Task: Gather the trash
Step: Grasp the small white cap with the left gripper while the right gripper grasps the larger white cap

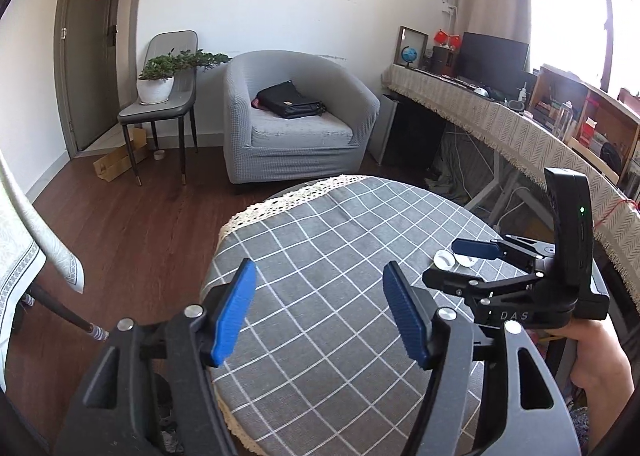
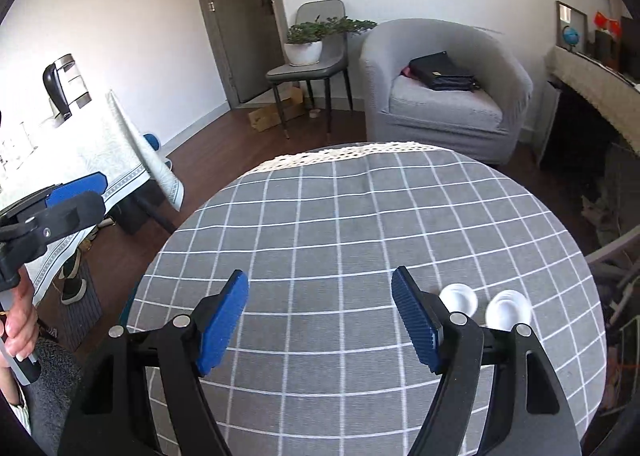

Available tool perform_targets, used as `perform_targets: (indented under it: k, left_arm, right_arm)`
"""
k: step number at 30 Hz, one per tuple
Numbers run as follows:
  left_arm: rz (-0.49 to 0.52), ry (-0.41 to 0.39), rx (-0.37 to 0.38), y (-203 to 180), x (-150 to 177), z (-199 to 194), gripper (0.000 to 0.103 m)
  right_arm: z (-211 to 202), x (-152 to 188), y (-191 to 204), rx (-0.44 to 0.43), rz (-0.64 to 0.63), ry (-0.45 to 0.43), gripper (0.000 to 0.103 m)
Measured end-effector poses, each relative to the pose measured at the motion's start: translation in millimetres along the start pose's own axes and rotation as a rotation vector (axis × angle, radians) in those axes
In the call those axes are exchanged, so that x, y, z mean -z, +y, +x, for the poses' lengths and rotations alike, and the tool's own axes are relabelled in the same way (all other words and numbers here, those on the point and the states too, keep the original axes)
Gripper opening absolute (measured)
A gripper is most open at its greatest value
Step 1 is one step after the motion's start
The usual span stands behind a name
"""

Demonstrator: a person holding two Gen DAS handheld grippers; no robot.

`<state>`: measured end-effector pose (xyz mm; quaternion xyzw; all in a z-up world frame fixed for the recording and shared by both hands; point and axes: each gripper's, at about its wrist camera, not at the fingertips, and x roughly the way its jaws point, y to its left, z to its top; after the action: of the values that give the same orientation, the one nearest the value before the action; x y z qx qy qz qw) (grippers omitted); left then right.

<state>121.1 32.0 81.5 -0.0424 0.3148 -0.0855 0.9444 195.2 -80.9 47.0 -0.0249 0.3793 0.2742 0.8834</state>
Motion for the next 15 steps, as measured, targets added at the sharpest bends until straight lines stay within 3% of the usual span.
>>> perform_targets:
  k: [8,15]
  left_arm:
    - [0.053,0.046,0.044,-51.3,-7.5,45.2,0.072]
    - [0.127,0.116,0.05,-87.8,-4.1,93.4,0.072]
  right_arm:
    - [-13.9,7.3,-72.7,0.099,0.06,0.01,0.075]
    - [6.4,18.1,-111.7,0.15,0.039,0.117,0.075]
